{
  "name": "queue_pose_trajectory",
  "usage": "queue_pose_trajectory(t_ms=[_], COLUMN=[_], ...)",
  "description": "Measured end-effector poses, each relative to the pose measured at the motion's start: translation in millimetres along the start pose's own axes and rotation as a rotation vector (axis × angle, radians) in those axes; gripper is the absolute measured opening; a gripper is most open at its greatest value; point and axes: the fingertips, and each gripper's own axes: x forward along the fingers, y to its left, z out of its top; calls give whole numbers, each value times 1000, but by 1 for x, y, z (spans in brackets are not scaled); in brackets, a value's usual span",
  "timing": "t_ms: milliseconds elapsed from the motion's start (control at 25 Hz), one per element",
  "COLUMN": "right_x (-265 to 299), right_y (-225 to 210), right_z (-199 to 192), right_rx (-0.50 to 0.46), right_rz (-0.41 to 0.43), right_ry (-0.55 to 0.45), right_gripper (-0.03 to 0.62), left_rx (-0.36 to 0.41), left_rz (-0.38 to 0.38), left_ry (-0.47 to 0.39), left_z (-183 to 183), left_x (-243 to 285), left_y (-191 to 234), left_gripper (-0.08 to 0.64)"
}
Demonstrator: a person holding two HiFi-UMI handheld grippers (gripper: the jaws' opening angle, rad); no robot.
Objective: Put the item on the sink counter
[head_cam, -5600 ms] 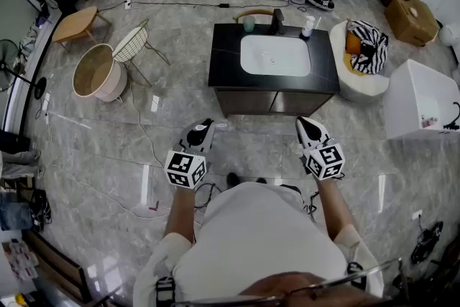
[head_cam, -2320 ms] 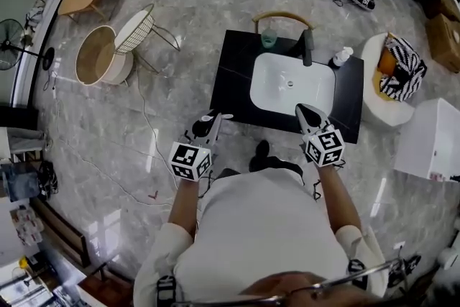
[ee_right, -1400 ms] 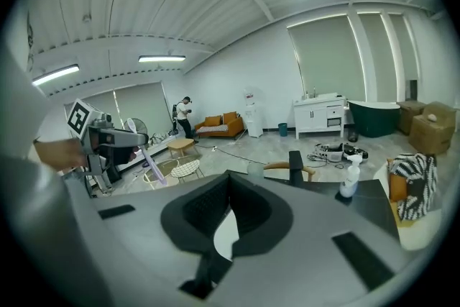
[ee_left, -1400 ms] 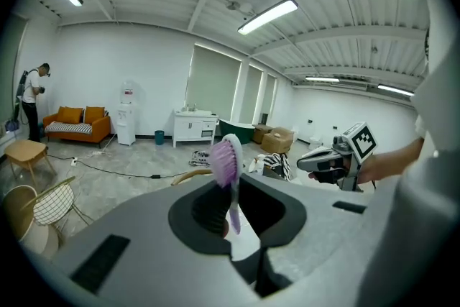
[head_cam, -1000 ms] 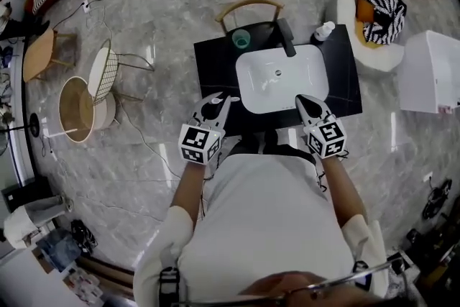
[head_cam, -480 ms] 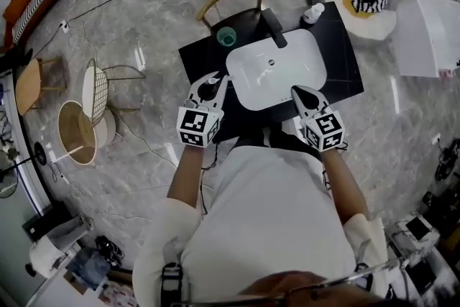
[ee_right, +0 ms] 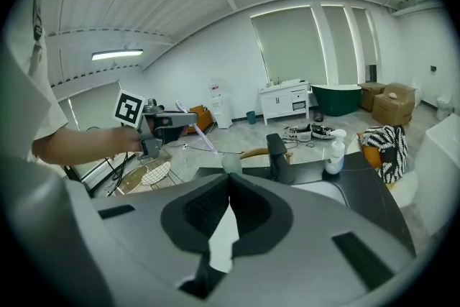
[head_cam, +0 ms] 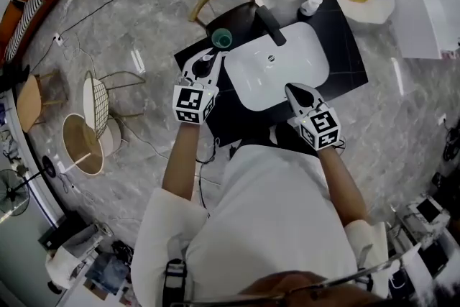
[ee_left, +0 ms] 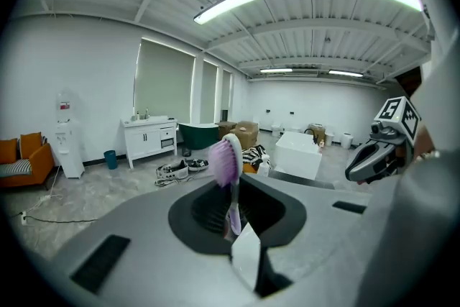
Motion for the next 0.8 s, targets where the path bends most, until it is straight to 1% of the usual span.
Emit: queue_pose_trajectory(t_ms=[200,360,520,680,800], right_x=[22,36,52,69,72], right_y=[-2,-3,-2,3,8], right_z=[-16,-28,-35,-41,-49], right_rx=[3,19,13,21,11], right_rz=[4,7,1,14,29], right_ry=[49,75,102,125,148], right_gripper=[5,5,5,5,5], left_rx=[5,6,-8,-36,-36], left_rz=[7,31,53,53,60], left_ry=[29,37,72,103,127], left_z=[-21,-37,-60,-83,-101], left_x=[30,52,70,84,94], left_y=[22,39,55,62,64], left_gripper=[34,34,34,34,34])
